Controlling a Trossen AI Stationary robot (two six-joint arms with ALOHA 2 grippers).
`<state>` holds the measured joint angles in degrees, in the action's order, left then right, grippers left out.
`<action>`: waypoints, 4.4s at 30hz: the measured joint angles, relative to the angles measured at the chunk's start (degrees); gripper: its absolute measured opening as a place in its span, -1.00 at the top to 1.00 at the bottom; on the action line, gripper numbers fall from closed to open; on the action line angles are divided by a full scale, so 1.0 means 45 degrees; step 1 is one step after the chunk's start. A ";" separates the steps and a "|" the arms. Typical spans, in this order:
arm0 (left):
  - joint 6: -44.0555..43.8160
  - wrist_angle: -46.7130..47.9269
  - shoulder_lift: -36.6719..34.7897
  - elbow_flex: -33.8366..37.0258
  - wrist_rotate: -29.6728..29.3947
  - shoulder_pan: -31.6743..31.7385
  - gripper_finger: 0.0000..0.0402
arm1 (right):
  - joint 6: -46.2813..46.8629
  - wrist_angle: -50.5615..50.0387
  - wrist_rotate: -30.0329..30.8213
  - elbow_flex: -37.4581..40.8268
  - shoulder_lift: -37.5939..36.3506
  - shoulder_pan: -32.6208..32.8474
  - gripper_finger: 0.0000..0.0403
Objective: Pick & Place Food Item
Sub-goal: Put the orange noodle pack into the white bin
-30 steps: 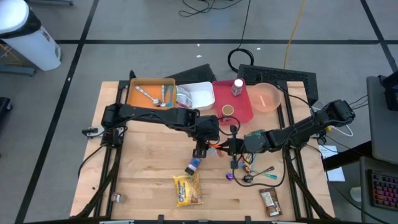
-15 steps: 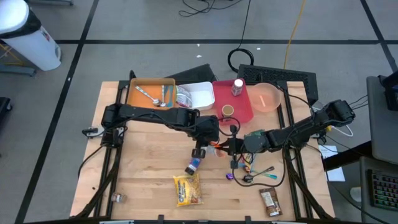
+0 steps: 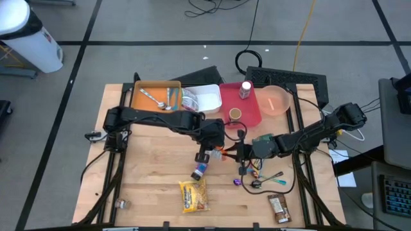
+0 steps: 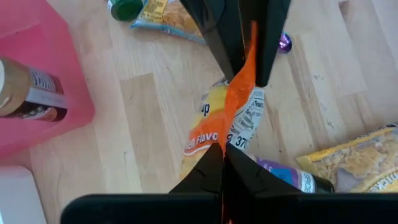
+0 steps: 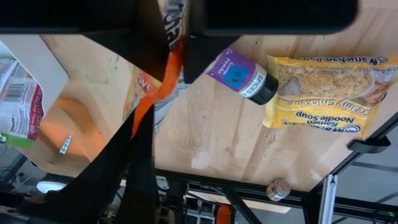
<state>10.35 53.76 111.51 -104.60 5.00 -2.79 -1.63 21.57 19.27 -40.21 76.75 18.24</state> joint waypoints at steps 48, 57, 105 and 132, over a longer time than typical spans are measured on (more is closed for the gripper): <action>-0.5802 -0.1447 -0.2411 0.0000 -0.2315 0.6763 0.99 | -0.0479 0.1297 0.3997 0.1348 -0.0010 -0.0034 -0.08; -0.2821 -0.0995 -0.2323 0.0000 -0.0895 0.6775 0.99 | -0.1343 0.3014 0.4000 0.1647 -0.0010 -0.0177 -0.05; -0.0575 -0.1833 -0.1293 0.0000 0.0940 0.8352 1.00 | -0.1895 0.3111 0.1666 0.1656 -0.0010 -0.3060 0.02; 0.0215 -0.1779 0.0406 0.0005 0.1221 0.9224 1.00 | -0.1890 0.2865 0.1695 0.1656 -0.0010 -0.3060 0.03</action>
<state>11.32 45.76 113.34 -104.57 10.49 38.72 -10.13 34.46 26.89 -32.75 76.71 4.47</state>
